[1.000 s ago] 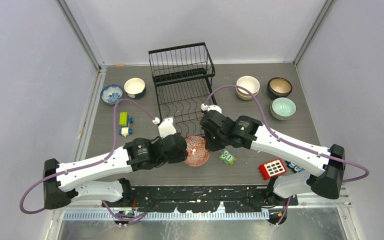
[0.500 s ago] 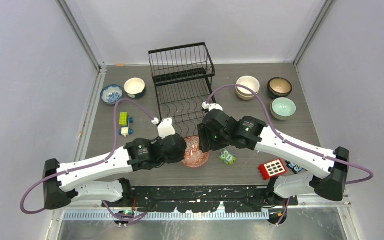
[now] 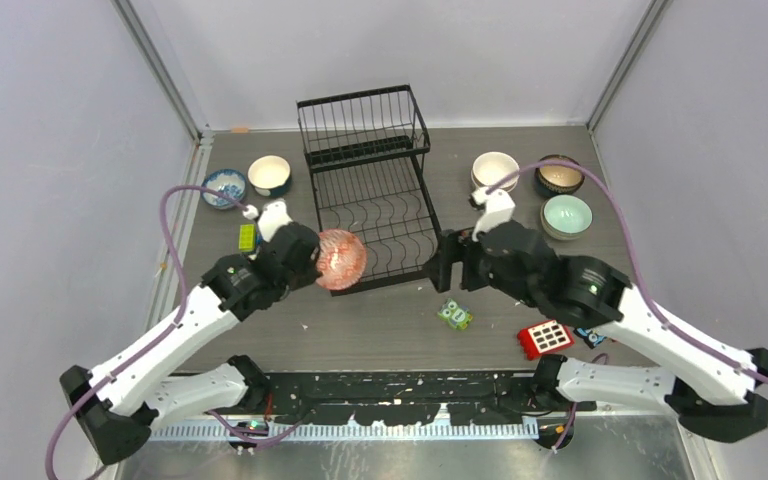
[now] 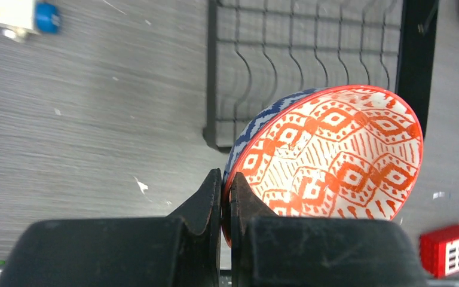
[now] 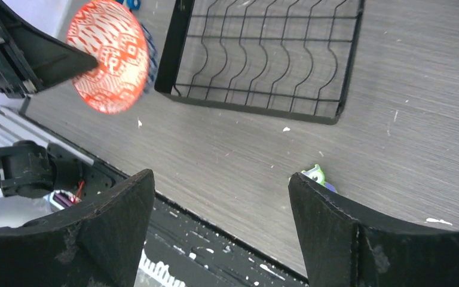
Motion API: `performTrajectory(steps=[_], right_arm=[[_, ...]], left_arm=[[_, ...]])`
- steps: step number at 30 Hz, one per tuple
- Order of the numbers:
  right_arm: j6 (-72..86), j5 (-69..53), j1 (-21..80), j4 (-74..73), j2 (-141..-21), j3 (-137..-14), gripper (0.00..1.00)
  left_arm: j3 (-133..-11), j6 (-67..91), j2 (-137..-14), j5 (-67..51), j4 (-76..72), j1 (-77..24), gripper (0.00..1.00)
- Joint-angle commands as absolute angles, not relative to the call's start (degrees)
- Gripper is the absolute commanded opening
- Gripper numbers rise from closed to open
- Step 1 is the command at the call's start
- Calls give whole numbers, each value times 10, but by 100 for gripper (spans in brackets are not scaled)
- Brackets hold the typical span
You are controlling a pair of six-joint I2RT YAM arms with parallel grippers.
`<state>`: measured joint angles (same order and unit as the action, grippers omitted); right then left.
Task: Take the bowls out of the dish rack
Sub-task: Place the bowl at the center of the board.
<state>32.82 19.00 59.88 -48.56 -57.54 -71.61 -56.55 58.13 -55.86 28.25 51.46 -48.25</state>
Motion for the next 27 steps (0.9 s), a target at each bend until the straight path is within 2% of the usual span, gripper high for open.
performTrajectory(steps=[1, 10, 18, 27], right_arm=[[322, 253, 600, -387, -504, -631, 87], [340, 251, 600, -300, -472, -515, 86], [350, 227, 600, -280, -444, -463, 85], [357, 200, 600, -283, -397, -428, 85]], left_arm=[[-603, 512, -539, 240, 511, -379, 0], [-628, 470, -560, 163, 505, -150, 0], [-586, 513, -552, 109, 462, 76, 0], [-515, 586, -570, 108, 382, 219, 0]])
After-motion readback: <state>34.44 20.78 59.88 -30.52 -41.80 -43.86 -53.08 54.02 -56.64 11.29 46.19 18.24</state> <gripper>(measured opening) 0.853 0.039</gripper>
